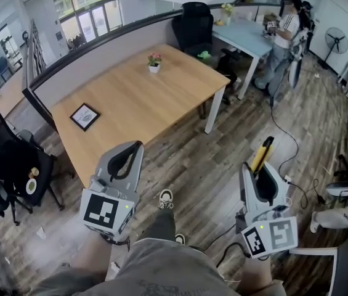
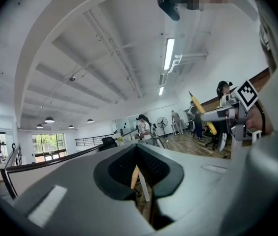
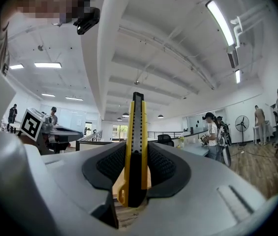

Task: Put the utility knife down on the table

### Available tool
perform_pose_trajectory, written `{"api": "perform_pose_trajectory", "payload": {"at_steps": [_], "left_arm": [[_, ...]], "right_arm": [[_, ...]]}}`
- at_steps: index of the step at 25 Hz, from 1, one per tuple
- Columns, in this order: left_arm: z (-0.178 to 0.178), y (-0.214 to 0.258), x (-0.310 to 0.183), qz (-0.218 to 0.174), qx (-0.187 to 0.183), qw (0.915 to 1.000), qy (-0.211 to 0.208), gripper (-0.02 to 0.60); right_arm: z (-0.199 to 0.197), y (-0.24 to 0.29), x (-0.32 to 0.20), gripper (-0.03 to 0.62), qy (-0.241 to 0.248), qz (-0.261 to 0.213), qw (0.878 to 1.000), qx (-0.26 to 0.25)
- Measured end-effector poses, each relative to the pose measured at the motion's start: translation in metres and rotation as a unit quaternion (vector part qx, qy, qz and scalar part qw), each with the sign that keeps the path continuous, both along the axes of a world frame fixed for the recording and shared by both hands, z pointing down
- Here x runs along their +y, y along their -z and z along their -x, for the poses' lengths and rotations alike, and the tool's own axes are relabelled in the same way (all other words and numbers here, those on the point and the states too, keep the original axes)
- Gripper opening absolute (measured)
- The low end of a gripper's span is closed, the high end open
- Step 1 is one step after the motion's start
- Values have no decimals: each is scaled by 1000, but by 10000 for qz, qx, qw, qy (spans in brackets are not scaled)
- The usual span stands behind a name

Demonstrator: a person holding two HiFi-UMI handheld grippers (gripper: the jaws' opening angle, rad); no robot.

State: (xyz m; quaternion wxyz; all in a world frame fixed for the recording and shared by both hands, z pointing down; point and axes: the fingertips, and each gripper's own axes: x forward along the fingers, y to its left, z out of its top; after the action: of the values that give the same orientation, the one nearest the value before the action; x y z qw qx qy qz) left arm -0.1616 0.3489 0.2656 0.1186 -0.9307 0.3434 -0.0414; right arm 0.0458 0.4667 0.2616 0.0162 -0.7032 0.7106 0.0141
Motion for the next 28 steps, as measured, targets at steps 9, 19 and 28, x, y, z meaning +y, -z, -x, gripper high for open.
{"api": "perform_pose_trajectory", "payload": {"at_steps": [9, 19, 28], "left_arm": [[-35, -14, -82, 115, -88, 9999, -21, 2], [-77, -21, -216, 361, -125, 9989, -283, 2], [-89, -31, -350, 591, -99, 9978, -284, 2]], "right_arm": [[-35, -10, -83, 137, -9, 208, 9998, -6], [-66, -15, -217, 137, -74, 497, 9985, -199], [-73, -22, -358, 137, 2, 708, 9975, -55]]}}
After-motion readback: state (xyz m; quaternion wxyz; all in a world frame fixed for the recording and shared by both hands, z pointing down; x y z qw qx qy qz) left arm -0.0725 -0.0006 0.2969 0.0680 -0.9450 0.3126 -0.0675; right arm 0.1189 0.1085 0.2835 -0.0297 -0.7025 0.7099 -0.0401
